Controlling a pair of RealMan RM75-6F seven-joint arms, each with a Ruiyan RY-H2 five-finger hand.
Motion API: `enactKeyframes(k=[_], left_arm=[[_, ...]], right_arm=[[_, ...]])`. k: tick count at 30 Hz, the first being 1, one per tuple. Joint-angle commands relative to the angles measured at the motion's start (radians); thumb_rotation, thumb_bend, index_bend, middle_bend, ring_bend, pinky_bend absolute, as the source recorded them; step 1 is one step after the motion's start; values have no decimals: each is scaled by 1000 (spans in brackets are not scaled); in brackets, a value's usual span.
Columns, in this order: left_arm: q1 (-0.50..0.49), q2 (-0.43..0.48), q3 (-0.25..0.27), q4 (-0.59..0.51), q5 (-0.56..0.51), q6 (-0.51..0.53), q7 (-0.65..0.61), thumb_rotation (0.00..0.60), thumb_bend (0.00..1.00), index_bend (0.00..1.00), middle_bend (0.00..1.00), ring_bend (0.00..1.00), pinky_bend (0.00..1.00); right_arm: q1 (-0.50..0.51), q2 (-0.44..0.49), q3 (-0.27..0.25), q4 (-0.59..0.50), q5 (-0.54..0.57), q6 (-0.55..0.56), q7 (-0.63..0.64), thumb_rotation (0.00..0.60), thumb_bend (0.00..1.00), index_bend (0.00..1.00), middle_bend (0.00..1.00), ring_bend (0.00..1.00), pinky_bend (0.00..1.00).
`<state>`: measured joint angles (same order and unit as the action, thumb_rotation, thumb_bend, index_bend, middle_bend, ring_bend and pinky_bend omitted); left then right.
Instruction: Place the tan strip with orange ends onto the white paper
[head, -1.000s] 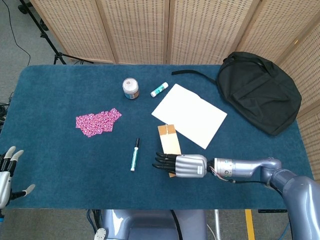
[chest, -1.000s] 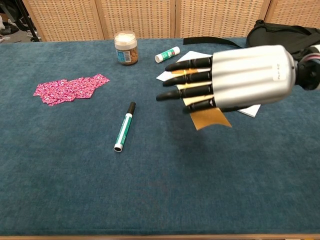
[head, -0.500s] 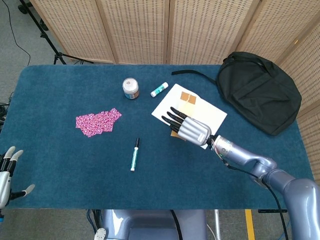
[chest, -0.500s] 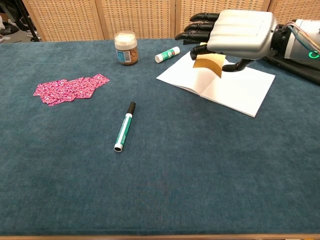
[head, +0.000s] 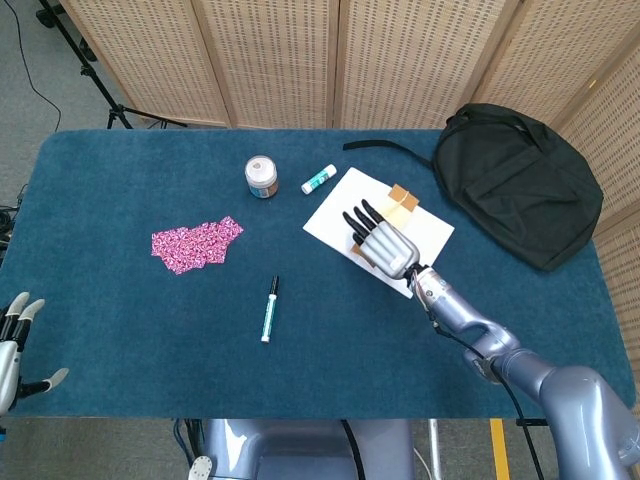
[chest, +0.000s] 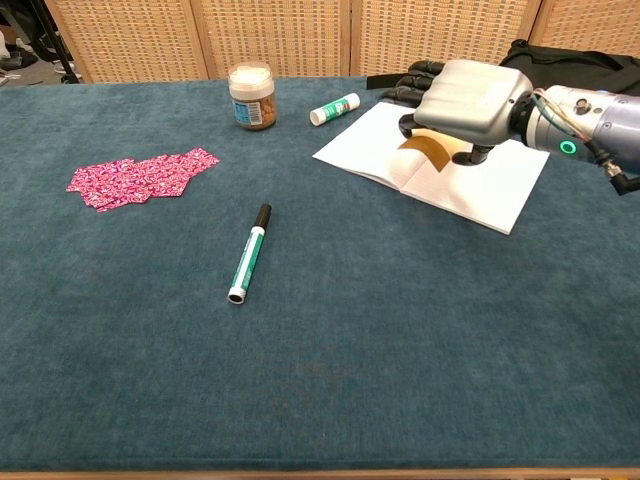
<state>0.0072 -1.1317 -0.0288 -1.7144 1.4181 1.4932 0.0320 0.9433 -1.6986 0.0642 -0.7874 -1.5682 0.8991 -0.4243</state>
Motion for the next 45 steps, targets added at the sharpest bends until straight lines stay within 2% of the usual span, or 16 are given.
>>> enactKeyframes(k=[1, 8, 22, 35, 45], left_arm=[[-1, 0, 1, 0, 0, -3, 0, 600, 0, 0, 0, 0, 0], [-2, -1, 2, -2, 1, -2, 4, 600, 0, 0, 0, 0, 0], [-6, -4, 2, -1, -3, -10, 9, 600, 0, 0, 0, 0, 0], [-6, -2, 5, -1, -1, -12, 5, 600, 0, 0, 0, 0, 0], [-7, -3, 5, -2, 0, -11, 7, 600, 0, 0, 0, 0, 0]], right_arm=[[-9, -17, 25, 13, 44, -28, -39, 600, 538, 482, 8, 0, 0], [-21, -23, 49, -8, 108, -63, -95, 600, 543, 482, 8, 0, 0], [-18, -39, 8, -7, 93, -81, -193, 600, 543, 482, 8, 0, 0], [-21, -50, 1, -4, 101, -86, -249, 600, 543, 482, 8, 0, 0], [-35, -51, 16, -17, 142, -98, -283, 600, 542, 482, 7, 0, 0]])
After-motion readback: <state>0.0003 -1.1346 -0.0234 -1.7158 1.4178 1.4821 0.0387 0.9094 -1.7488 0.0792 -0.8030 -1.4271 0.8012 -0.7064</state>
